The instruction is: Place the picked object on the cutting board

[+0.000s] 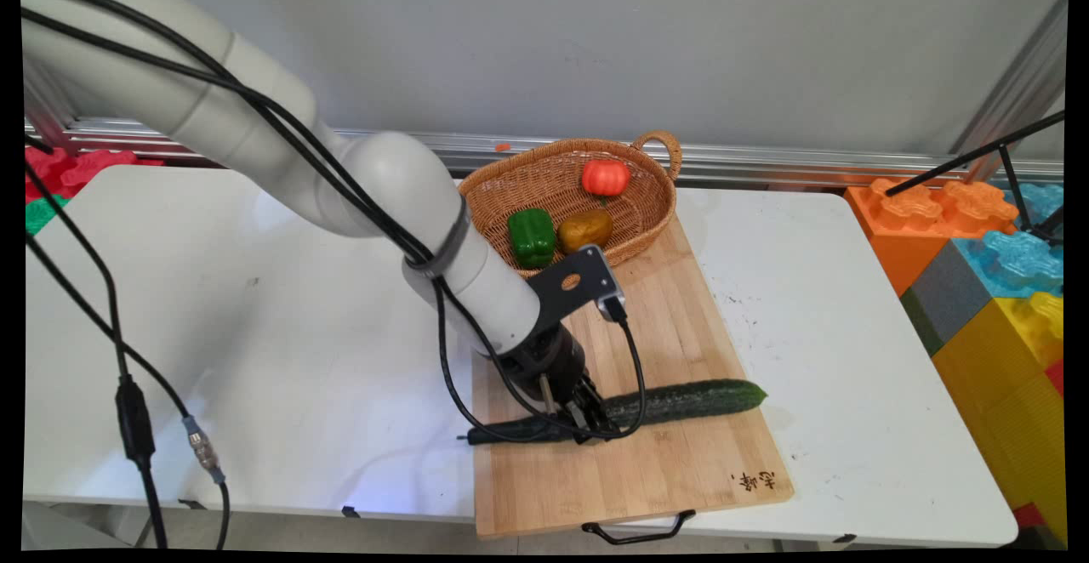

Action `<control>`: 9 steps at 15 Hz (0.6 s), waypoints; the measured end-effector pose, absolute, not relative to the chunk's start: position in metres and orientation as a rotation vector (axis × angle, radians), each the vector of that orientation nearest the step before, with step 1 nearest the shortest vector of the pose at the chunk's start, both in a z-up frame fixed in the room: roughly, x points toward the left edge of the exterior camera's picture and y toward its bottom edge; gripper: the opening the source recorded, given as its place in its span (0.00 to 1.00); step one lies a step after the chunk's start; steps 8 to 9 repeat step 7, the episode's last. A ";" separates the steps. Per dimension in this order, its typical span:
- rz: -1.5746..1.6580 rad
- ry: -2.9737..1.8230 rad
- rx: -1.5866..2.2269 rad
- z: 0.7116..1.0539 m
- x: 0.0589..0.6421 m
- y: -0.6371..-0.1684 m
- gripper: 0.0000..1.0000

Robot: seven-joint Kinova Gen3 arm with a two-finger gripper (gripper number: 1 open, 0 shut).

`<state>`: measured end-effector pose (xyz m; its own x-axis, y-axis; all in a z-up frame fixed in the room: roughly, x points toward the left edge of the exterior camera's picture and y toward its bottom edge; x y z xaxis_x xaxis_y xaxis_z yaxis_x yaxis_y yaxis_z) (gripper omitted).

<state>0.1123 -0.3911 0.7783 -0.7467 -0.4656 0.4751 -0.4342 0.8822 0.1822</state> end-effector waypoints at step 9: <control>-0.090 -2.495 0.641 0.773 0.110 -0.396 1.00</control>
